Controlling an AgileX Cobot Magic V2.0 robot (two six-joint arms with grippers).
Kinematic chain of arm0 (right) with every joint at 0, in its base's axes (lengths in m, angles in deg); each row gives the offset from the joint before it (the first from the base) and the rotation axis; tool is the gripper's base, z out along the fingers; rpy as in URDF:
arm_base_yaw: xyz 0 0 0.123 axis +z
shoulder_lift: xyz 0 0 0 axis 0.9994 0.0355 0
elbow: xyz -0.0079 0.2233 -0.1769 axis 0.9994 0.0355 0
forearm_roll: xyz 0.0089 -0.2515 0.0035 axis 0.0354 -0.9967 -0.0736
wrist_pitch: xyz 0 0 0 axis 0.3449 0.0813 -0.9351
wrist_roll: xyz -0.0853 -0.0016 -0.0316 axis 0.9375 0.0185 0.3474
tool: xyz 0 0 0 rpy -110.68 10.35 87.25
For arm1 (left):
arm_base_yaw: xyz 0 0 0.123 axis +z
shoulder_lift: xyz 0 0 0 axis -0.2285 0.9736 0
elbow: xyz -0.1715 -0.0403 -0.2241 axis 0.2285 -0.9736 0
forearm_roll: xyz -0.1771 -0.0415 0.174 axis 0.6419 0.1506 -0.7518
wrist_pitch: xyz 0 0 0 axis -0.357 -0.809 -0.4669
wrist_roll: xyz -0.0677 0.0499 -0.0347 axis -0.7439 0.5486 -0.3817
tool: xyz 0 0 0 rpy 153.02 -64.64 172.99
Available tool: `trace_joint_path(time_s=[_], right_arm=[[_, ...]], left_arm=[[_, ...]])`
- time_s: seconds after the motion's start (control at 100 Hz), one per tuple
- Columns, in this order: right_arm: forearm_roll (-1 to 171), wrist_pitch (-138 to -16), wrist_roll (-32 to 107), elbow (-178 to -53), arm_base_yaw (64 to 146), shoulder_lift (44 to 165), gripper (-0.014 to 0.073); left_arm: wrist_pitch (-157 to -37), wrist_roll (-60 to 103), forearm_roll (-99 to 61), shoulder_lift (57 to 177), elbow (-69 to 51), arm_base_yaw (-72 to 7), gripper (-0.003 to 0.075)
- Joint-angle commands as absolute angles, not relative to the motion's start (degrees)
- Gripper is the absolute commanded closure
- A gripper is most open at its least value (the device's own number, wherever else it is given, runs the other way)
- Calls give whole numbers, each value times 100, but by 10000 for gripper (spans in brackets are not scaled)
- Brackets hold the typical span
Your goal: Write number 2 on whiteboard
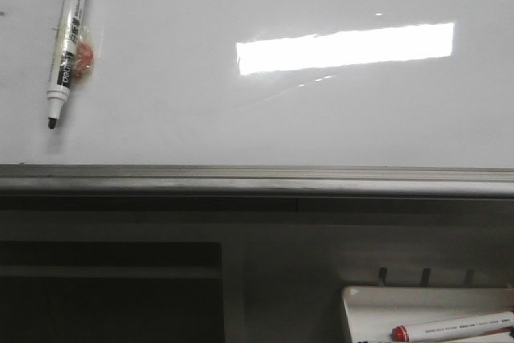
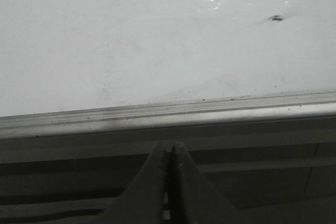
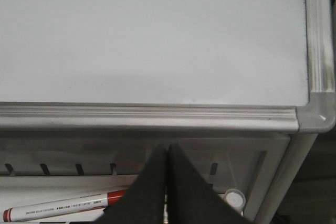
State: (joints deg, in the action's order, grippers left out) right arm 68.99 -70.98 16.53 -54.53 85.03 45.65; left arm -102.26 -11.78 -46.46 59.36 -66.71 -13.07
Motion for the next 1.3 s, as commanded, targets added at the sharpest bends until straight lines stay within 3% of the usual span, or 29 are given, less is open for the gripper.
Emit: trace_joint_path(time_s=[0.0,0.73,1.07,1.29], right_arm=[[6924,-7178,1676,-5313,8483,4449,664],[6900,-7234,1676,-5313,8483,4449,664],[6901,-9461,1676,-5313,8483,4449,664],[6901,-10589,1676,-5313,8483,4449,664]], left_arm=[[-9803,-1179,-4593,5790,-6740,-1315,741],[-9803,-1179,-4593,5790,-6740,-1315,741],[-8214,-1179,-3819,5790,-6730,-1325,741],[-8144,-1179,-3855,5790,-6730,-1325,741]])
